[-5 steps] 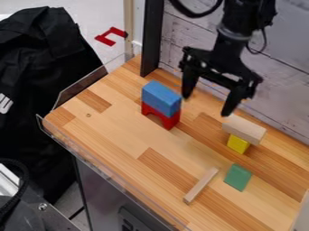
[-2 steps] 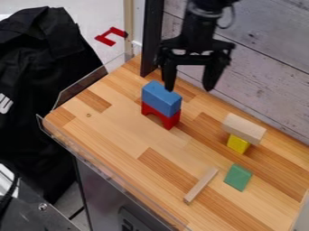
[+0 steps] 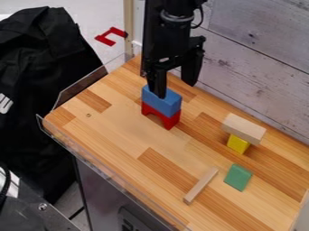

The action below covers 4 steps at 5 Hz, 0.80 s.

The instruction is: Removed the blue block from the top of the red arc then transferred it over the wooden block

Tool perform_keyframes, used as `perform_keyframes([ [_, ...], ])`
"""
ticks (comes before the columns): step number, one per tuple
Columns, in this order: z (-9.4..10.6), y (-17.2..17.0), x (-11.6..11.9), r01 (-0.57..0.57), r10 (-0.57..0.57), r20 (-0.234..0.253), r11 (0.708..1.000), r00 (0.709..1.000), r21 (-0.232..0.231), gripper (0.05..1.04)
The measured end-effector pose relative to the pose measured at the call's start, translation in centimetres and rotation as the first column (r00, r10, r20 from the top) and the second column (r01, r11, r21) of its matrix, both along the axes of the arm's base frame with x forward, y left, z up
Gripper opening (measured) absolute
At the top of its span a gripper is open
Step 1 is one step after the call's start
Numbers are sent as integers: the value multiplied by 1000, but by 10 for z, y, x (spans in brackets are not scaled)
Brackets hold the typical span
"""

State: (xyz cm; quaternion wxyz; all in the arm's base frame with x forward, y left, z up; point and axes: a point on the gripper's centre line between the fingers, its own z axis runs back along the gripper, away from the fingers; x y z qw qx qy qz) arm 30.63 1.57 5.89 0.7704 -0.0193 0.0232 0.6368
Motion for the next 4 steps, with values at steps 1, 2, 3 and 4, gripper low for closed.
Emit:
perform_keyframes([
  [1, 1, 1, -2, -65, 65, -23, 998, 998, 9, 999],
  [2, 0, 2, 4, -93, 93, -3, 996, 996, 12, 999],
  [3, -4, 7, 7, -107, 107, -8, 993, 994, 40, 999],
  [4, -10, 15, 10, -145, 146, -14, 988, 989, 55, 999],
])
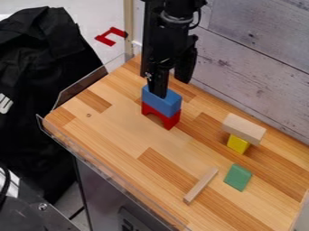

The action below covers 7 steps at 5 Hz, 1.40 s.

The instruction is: Removed the blue block from the top of the red arc then transferred it over the wooden block

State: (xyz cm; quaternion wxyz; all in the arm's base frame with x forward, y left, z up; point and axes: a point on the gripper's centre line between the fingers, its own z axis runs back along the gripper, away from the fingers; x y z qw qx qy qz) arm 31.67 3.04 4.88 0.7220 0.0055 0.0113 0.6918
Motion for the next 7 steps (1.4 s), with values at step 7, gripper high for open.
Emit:
perform_keyframes([
  [7, -43, 12, 5, -67, 66, -68, 998, 995, -13, 663],
])
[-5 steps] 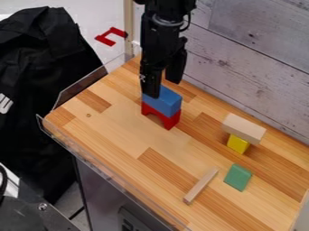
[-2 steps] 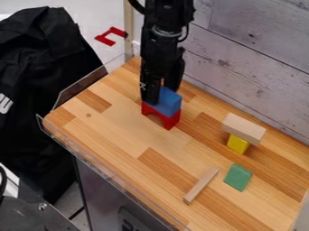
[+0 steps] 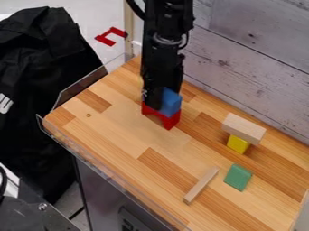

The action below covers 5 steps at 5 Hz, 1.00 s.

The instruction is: Removed the blue block from the top of the red arc then transferred it over the wooden block

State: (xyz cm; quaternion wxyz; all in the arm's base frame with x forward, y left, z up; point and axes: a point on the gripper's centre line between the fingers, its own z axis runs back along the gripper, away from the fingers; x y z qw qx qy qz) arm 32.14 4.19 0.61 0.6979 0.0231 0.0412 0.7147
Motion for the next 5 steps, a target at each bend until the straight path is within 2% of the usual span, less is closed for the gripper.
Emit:
perform_keyframes([
  [1, 0, -1, 1, -5, 5, 7, 1000, 1000, -5, 576],
  [2, 11, -7, 6, 17, -16, 49, 1000, 999, -6, 576],
  [3, 37, -22, 14, 42, -42, 126, 999, 991, 3, 576],
  [4, 56, -61, 25, 147, -142, 189, 989, 972, -12, 576],
  [5, 68, -101, 45, 303, -298, 191, 953, 935, 7, 576],
])
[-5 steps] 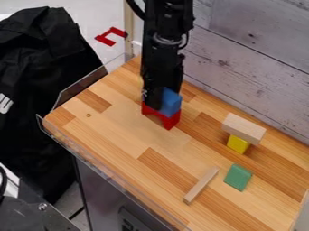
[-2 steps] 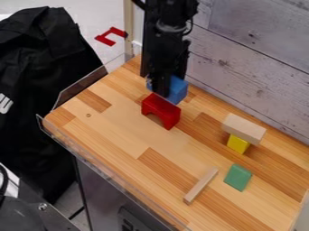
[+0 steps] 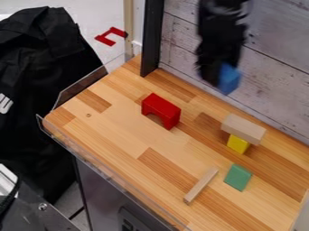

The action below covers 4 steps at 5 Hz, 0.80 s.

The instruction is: Removed the blue block from the top of the red arc then transferred it over the wooden block

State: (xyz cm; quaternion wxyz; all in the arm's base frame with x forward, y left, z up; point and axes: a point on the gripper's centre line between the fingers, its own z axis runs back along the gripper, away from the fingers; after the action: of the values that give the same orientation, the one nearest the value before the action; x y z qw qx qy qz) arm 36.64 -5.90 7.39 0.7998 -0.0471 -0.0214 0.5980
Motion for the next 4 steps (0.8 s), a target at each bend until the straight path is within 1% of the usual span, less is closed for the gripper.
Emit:
perform_keyframes([
  [1, -9, -36, -3, 128, -126, -51, 991, 991, 36, 576],
  [2, -15, -49, -7, 151, -149, -65, 988, 987, 34, 576],
  [3, -18, -49, -9, 107, -105, -76, 994, 992, 27, 576],
  [4, -26, -54, -15, 50, -50, -86, 999, 995, -11, 576],
])
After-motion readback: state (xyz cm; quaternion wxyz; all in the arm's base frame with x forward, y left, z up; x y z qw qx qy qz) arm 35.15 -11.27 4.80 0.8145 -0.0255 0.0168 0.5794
